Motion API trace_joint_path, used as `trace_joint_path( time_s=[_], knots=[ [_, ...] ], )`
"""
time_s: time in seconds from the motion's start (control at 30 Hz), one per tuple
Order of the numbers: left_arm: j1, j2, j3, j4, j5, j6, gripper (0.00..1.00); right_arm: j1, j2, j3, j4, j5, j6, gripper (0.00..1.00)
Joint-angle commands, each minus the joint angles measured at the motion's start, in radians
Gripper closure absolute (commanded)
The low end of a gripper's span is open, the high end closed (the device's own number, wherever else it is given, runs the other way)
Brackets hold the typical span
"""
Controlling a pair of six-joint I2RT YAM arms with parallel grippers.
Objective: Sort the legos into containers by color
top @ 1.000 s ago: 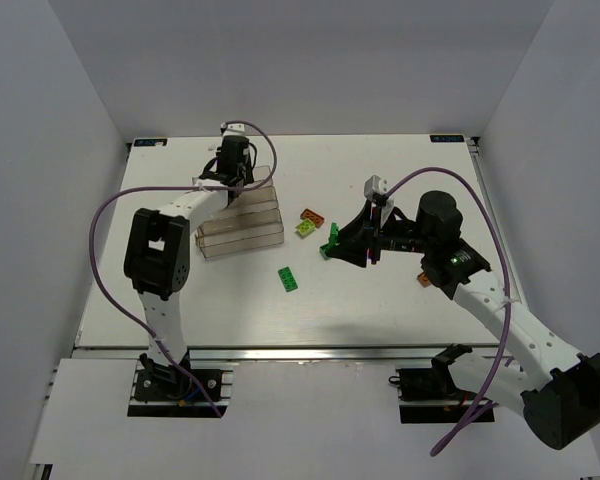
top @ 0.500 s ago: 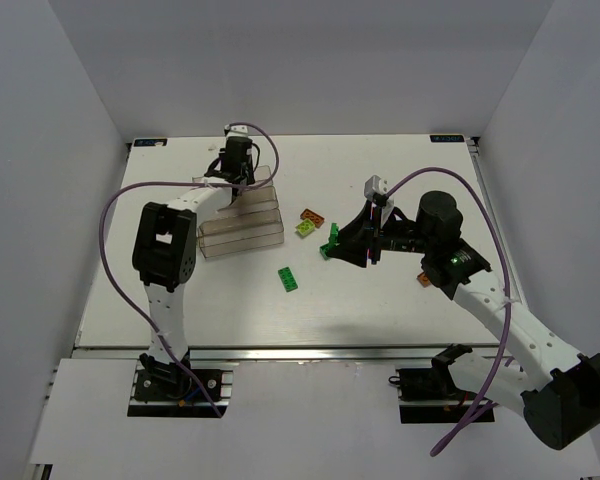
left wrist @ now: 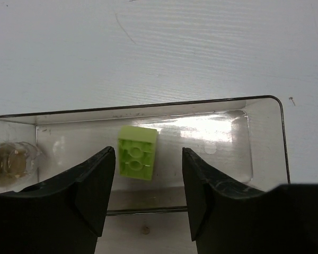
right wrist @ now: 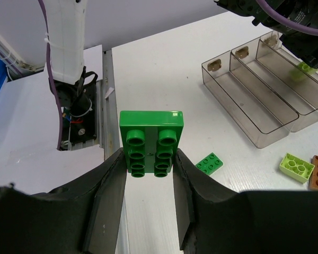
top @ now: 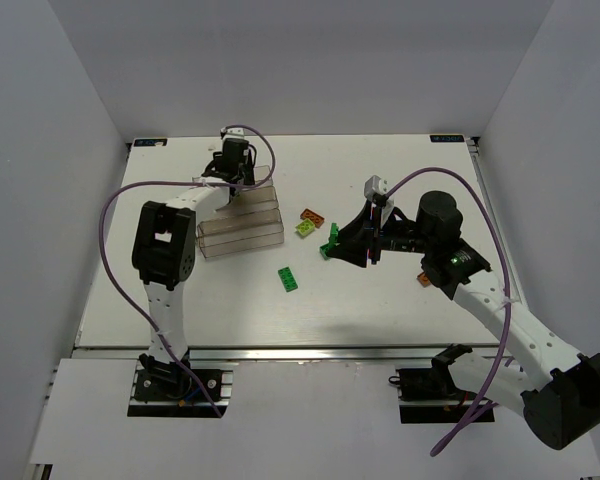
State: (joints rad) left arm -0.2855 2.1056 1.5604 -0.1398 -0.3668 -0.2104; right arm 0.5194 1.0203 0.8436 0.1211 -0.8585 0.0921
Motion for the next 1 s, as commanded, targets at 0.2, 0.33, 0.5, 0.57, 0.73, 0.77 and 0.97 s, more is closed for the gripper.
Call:
trace_joint_path(
  time_s=[0.2, 0.33, 0.5, 0.57, 0.73, 0.77, 0.97],
  knots=[
    [0.006, -0.169, -0.002, -0.023, 0.078, -0.041, 0.35, 0.005, 0.003, 0.028, -0.008, -0.001, -0.038, 1.0],
    [0.011, -0.309, -0.118, 0.003, 0.16, -0.105, 0.29, 0.005, 0.032, 0.051, -0.054, 0.027, -0.127, 1.0],
    [0.032, -0.542, -0.327, 0.098, 0.276, -0.165, 0.19, 0.011, 0.127, 0.112, -0.155, 0.078, -0.205, 1.0],
    [0.037, -0.654, -0.402, 0.098, 0.302, -0.173, 0.17, 0.025, 0.167, 0.162, -0.19, 0.111, -0.271, 1.0],
    [0.042, -0.88, -0.562, 0.134, 0.307, -0.181, 0.02, 0.091, 0.355, 0.293, -0.256, 0.291, -0.443, 1.0],
    [0.04, -0.944, -0.582, 0.132, 0.299, -0.181, 0.02, 0.099, 0.389, 0.351, -0.261, 0.311, -0.469, 1.0],
    [0.04, -1.128, -0.72, 0.233, 0.256, -0.205, 0.02, 0.159, 0.717, 0.665, -0.34, 0.42, -0.609, 1.0]
  ],
)
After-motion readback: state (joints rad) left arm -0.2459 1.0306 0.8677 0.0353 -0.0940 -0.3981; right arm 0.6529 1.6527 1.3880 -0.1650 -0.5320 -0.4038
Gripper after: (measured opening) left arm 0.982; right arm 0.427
